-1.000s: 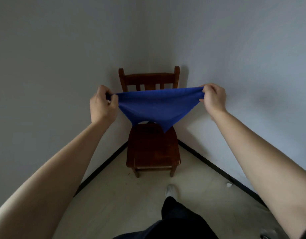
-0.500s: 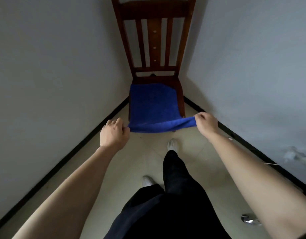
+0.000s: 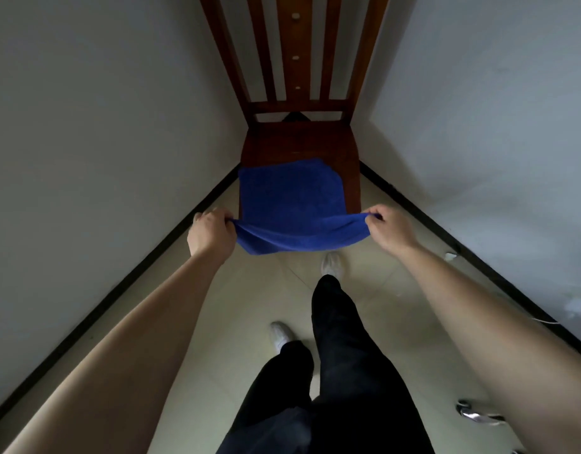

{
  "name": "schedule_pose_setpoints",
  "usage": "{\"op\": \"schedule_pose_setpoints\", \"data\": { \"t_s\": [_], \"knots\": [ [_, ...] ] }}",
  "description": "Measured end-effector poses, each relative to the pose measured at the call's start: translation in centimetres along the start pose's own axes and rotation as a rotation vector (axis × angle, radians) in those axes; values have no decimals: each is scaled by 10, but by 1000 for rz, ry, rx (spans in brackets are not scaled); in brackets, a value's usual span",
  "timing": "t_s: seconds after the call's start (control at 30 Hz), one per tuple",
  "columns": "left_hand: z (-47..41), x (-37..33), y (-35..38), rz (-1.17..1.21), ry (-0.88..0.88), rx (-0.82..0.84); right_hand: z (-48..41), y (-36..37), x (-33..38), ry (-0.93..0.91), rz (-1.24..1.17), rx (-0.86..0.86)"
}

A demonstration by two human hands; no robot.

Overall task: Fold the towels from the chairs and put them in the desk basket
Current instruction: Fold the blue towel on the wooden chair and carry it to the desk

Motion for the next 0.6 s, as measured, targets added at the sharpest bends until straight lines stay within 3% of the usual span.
{"op": "schedule_pose_setpoints", "data": {
  "t_s": [0.37, 0.6],
  "knots": [
    [-138, -12, 125, -164, 22, 8, -197, 95, 15, -56, 35, 19],
    [-203, 1, 195, -263, 87, 42, -267, 149, -5, -156, 120, 75]
  ]
}}
Point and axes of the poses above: each hand's wrist, its own z-axis away from the middle knuckle, its own y-axis out of the palm, x = y × z, the point moved 3 cm from there along -z, towards the middle knuckle, and after that the axes turned 13 degrees about -x, right-handed, at the moved point
